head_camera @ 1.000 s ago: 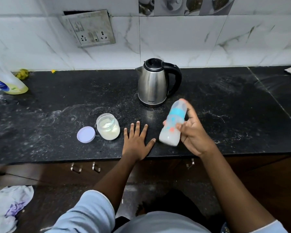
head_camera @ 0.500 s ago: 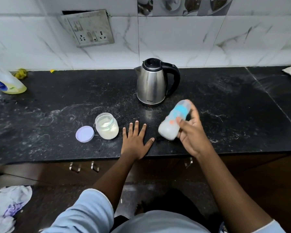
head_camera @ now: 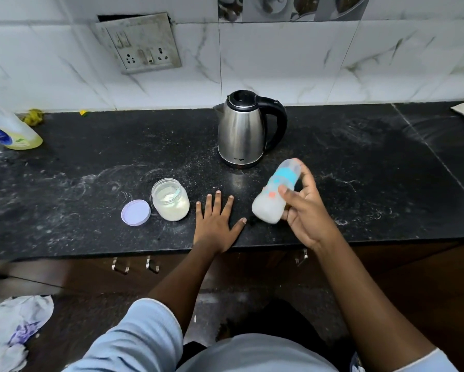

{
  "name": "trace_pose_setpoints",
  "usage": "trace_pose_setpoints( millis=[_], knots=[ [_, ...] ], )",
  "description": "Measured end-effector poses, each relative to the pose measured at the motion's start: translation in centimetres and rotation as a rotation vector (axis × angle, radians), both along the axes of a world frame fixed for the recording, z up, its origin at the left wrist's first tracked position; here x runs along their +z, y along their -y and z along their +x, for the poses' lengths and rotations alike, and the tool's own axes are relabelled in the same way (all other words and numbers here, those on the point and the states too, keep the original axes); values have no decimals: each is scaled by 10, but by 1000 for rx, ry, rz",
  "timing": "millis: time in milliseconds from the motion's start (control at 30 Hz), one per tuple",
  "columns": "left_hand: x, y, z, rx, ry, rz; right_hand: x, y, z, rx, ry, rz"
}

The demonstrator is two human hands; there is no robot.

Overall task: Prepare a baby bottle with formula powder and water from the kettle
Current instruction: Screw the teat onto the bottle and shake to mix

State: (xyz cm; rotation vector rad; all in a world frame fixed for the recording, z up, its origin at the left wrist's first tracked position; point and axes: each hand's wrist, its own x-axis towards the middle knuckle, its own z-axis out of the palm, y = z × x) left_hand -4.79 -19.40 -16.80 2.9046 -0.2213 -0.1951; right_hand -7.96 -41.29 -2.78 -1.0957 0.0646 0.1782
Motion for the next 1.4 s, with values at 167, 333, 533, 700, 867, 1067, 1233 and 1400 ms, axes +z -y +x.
trace_pose_setpoints(
  millis=[167, 333, 533, 700, 867, 1067, 1233, 1400],
  knots=[
    [1, -1, 0, -15, -4, 27, 0, 3, -2, 166, 30, -98],
    [0, 1, -1, -1, -2, 9, 1, 3, 1, 15, -20, -23],
    [-3, 0, 0, 4, 6, 3, 0, 8, 3, -64, -28, 39],
    [-2, 0, 1, 2, 3, 9, 0, 11, 1, 126, 39, -81],
    [-2, 0, 0, 3, -2, 4, 2, 12, 1, 114, 28, -74],
    [-2, 1, 0, 4, 1, 5, 1, 13, 1, 35, -13, -45],
    [-2, 1, 1, 9, 0, 17, 0, 14, 0, -29, -9, -6],
    [-2, 0, 1, 10, 5, 11, -3, 14, 1, 47, 17, -21]
  ],
)
